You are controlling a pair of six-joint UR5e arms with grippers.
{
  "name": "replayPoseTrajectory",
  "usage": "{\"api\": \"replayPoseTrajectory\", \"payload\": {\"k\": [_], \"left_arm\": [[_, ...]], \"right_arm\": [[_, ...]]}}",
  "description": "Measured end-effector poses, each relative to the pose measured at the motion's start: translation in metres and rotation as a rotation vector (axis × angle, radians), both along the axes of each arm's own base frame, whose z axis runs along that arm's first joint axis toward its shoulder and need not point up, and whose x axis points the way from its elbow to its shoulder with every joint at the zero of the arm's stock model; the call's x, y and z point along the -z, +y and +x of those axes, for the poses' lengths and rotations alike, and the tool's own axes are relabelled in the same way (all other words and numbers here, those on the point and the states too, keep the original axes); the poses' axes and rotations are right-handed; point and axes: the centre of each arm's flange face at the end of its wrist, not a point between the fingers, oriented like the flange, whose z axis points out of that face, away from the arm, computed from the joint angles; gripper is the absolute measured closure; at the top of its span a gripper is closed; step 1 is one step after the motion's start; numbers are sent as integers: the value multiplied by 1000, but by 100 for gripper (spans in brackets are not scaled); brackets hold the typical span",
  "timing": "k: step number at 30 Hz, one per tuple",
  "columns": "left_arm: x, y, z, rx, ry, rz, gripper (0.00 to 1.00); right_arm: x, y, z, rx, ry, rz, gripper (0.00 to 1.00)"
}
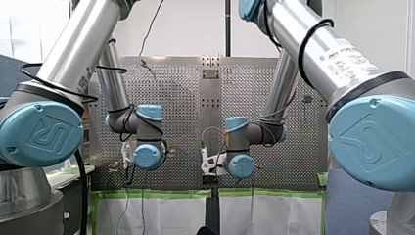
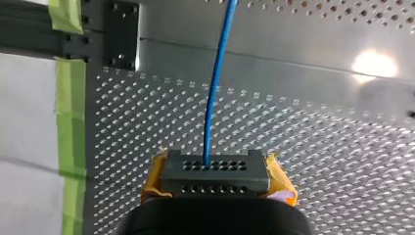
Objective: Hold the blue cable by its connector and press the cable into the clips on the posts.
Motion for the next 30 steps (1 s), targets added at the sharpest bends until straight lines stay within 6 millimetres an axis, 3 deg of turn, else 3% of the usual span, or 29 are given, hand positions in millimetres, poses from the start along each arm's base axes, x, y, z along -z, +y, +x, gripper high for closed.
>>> {"api": "replayPoseTrajectory", "payload": {"k": [12, 24, 30], "left_arm": [[4, 4, -6, -11, 31, 28, 100], [4, 3, -4, -15, 25, 28, 100], [-16, -7, 12, -31, -21, 10, 100]], "right_arm": [[27, -11, 8, 17, 14, 51, 100], [28, -11, 8, 17, 14, 54, 100], [11, -10, 14, 2, -20, 67, 100]]}}
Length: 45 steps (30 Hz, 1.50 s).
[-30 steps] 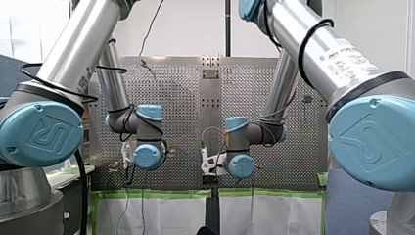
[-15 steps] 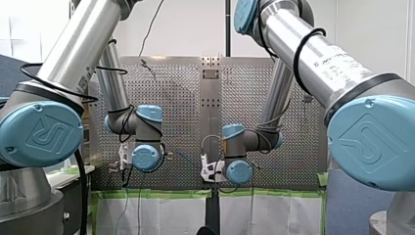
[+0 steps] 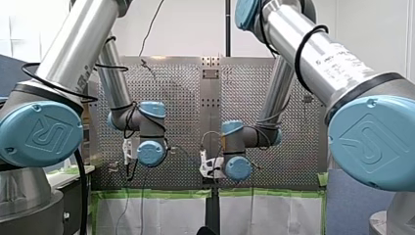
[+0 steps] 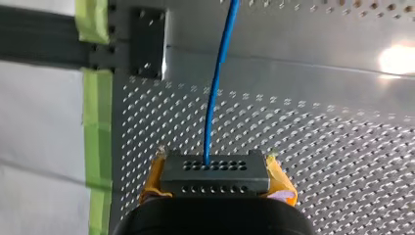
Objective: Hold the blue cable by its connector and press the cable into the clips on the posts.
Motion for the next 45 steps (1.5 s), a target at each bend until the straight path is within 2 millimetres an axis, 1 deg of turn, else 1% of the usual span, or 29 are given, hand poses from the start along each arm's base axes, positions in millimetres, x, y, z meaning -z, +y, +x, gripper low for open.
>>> {"api": "replayPoseTrajectory", "payload": {"k": [4, 9, 14, 17, 22, 27, 31, 39, 45], "left_arm": [[-19, -4, 14, -29, -28, 4, 100], [-41, -3, 24, -75, -50, 5, 100], [-64, -1, 32, -106, -68, -7, 100], [-76, 3, 35, -134, -74, -13, 100], [-97, 10, 41, -183, -88, -21, 100], [-121, 11, 50, -189, -108, -30, 100], [-128, 8, 55, -173, -100, -24, 100], [-129, 10, 54, -171, -73, -10, 100], [-146, 14, 51, -175, -92, -26, 100]], "right_arm": [[-16, 1, 4, -23, -34, 20, 100], [-39, 0, 8, -55, -80, 51, 100], [-65, -7, 15, -69, -126, 57, 100], [-83, -14, 20, -70, -147, 45, 100], [-119, -25, 31, -75, -172, 10, 100], [-159, -35, 40, -80, -200, -24, 100], [-191, -41, 46, -83, -224, -51, 100], [-254, -46, 55, -115, -275, -100, 100], [-287, -42, 52, -130, -302, -126, 100]]}}
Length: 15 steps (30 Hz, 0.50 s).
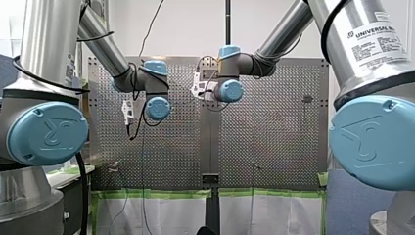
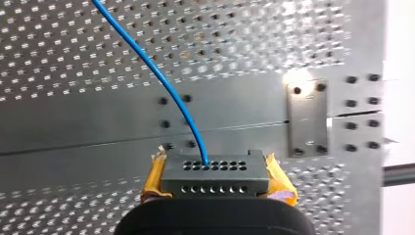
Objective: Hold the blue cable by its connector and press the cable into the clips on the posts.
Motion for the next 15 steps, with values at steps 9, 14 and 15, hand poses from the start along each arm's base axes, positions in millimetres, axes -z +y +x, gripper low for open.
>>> {"api": "replayPoseTrajectory", "payload": {"k": [9, 14, 15], "left_arm": [[-30, 14, 0, -26, -25, -43, 100], [-49, 20, 2, -40, -51, -85, 100], [-55, 22, 2, -42, -59, -97, 100]], "right_arm": [[-47, 4, -12, -2, -50, -47, 100], [-81, 3, -16, -12, -96, -89, 100], [-90, 2, -17, -12, -108, -101, 100]]}}
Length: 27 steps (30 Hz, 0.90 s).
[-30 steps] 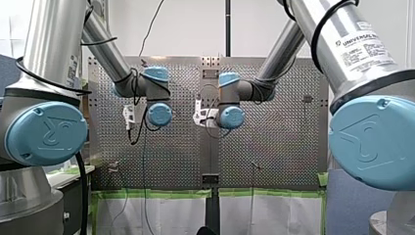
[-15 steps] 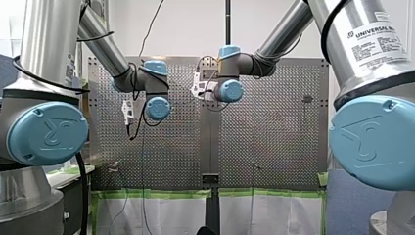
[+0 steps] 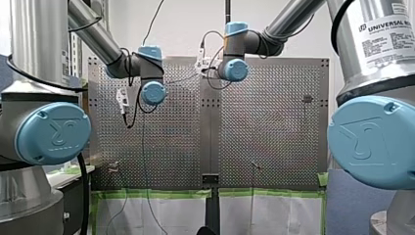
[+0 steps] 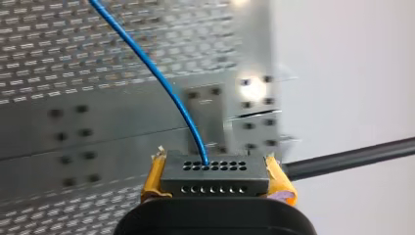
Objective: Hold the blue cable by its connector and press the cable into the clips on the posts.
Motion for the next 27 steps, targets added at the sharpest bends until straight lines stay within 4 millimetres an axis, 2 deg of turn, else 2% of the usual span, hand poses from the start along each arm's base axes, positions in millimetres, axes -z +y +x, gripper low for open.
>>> {"api": "replayPoseTrajectory", "payload": {"k": [3, 5, 9, 15, 27], "left_arm": [[-16, 2, 3, 2, -25, -30, 100], [-28, 3, 5, 7, -44, -50, 100], [-54, 7, 8, 10, -85, -92, 100], [-79, 13, 15, 1, -106, -114, 100], [-93, 24, 22, -13, -70, -97, 100]], "right_arm": [[-12, -4, 2, 1, -15, -17, 100], [-12, -8, 5, 2, -14, -19, 100], [-4, -15, 14, 0, -5, -16, 100], [6, -19, 26, -19, 5, -11, 100], [-3, -9, 41, -71, -1, -28, 100]]}}
